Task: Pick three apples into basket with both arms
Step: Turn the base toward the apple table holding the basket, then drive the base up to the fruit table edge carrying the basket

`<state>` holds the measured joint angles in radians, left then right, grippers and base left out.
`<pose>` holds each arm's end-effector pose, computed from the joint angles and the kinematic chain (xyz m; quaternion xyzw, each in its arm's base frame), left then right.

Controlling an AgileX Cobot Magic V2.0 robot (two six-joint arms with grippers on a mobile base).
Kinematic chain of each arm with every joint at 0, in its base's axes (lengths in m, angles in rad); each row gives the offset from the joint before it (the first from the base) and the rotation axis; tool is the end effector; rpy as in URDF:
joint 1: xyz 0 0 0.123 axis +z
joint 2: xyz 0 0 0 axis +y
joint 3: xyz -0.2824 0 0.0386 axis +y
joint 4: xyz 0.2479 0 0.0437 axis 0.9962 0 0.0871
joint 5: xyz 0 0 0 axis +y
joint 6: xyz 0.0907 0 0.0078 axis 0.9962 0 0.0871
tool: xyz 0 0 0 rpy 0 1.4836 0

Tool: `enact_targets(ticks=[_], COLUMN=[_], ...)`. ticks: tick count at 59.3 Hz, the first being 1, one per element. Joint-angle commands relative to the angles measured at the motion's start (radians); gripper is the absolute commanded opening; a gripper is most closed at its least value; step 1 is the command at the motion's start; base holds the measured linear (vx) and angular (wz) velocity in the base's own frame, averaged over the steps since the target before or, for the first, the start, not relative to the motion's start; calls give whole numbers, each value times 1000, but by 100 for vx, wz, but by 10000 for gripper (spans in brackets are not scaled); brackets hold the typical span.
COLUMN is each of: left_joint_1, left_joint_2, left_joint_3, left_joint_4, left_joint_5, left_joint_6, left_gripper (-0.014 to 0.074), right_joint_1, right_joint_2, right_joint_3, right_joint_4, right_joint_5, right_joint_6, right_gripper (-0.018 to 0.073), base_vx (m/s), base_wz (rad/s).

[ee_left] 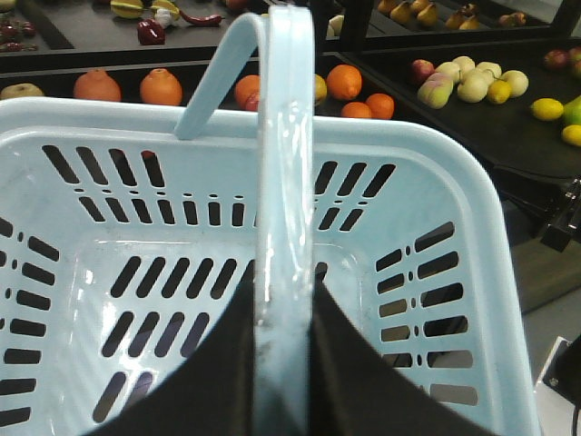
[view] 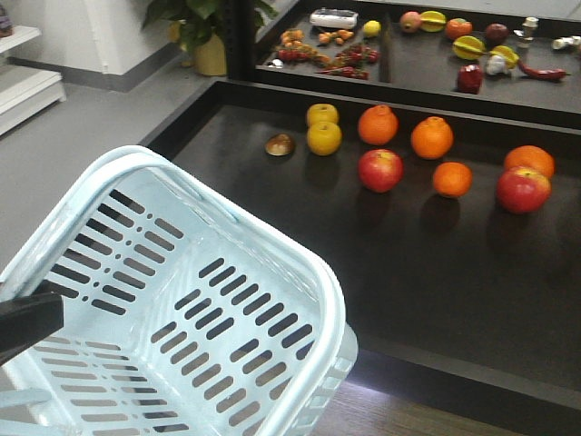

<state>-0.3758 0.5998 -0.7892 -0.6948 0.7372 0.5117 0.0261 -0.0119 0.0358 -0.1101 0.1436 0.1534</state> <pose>0.0800 -0.0738 0.3770 0.2585 0.7619 -0.2929 0.5166 0.0568 0.0000 0.1886 0.0121 0.7345 0.0181 0.6782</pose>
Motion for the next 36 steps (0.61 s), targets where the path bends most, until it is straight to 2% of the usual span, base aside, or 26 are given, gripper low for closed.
enact_targets(ticks=[1,36], left_joint_1=[-6,-6], left_joint_2=[1,1], left_joint_3=[-29,-29], left_joint_4=[-48,-48], left_joint_5=[-89,-89], left_joint_6=[-4,-4], left_gripper=[-6,-6], right_joint_1=[-6,-6], right_joint_2=[12,12], right_joint_3=[5,5], right_joint_4=[-13,-13], right_joint_5=[-78,-78], right_joint_6=[-11,-11], right_gripper=[-5,-5], base_vx=[7,7], base_wz=[-33,-30])
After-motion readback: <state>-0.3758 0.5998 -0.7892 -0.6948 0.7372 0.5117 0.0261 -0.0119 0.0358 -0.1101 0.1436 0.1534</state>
